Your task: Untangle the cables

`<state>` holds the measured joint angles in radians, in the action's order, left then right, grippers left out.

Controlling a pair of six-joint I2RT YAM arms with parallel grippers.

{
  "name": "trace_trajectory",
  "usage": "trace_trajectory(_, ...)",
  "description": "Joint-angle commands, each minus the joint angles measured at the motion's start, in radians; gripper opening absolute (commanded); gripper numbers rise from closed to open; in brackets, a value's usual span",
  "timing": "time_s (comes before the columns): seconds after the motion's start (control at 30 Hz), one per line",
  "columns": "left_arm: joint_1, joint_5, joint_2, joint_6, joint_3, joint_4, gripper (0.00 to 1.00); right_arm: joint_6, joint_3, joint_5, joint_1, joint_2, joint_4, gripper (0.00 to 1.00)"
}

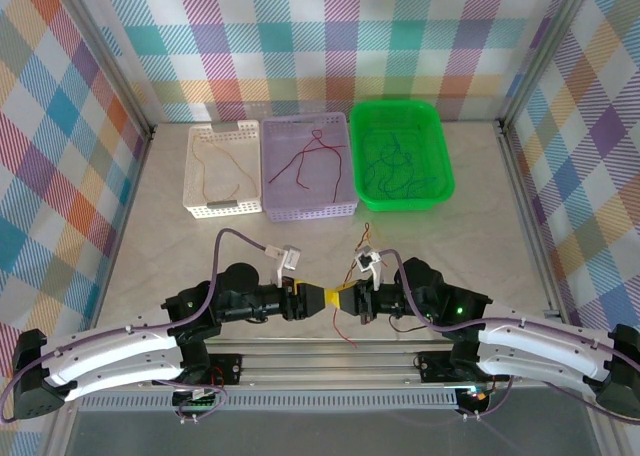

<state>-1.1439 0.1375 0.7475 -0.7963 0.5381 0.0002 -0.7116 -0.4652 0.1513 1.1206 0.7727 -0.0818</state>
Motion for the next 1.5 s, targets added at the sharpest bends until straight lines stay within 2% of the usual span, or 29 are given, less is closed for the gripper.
trace_trajectory(0.0,-0.013,-0.003,-0.013,0.017,-0.006,0.019,0.56,-0.009,-0.03,0.016,0.005,0.006,-0.022,0.0)
trace_trajectory(0.3,-0.026,0.053,-0.019,0.014,-0.021,0.091,0.55,-0.016,-0.028,0.017,0.006,0.017,-0.031,0.0)
trace_trajectory(0.53,-0.045,0.054,-0.014,0.017,-0.024,0.11,0.38,-0.024,-0.027,0.027,0.005,0.032,-0.042,0.0)
trace_trajectory(0.73,-0.044,0.034,-0.044,0.027,-0.02,0.091,0.06,-0.031,-0.02,0.028,0.005,0.026,-0.035,0.0)
trace_trajectory(0.87,-0.045,0.032,-0.045,0.03,-0.018,0.086,0.0,-0.032,-0.018,0.028,0.006,0.022,-0.033,0.0)
trace_trajectory(1.0,-0.045,0.018,-0.046,0.029,-0.018,0.084,0.0,-0.035,-0.015,0.03,0.005,0.021,-0.039,0.0)
trace_trajectory(1.1,-0.045,-0.073,-0.075,0.043,0.007,0.017,0.0,-0.037,-0.005,0.033,0.005,0.023,-0.042,0.0)
trace_trajectory(1.2,-0.044,-0.275,-0.118,0.079,0.089,-0.144,0.0,-0.043,0.029,0.031,0.005,0.023,-0.047,0.0)
trace_trajectory(1.27,-0.036,-0.461,-0.118,0.121,0.195,-0.312,0.0,-0.05,0.061,0.024,0.006,0.026,-0.047,0.0)
trace_trajectory(1.33,-0.008,-0.578,-0.1,0.168,0.315,-0.428,0.0,-0.055,0.091,0.019,0.005,0.026,-0.046,0.0)
trace_trajectory(1.47,0.101,-0.637,-0.048,0.27,0.519,-0.53,0.0,-0.073,0.155,0.001,0.005,0.005,-0.043,0.0)
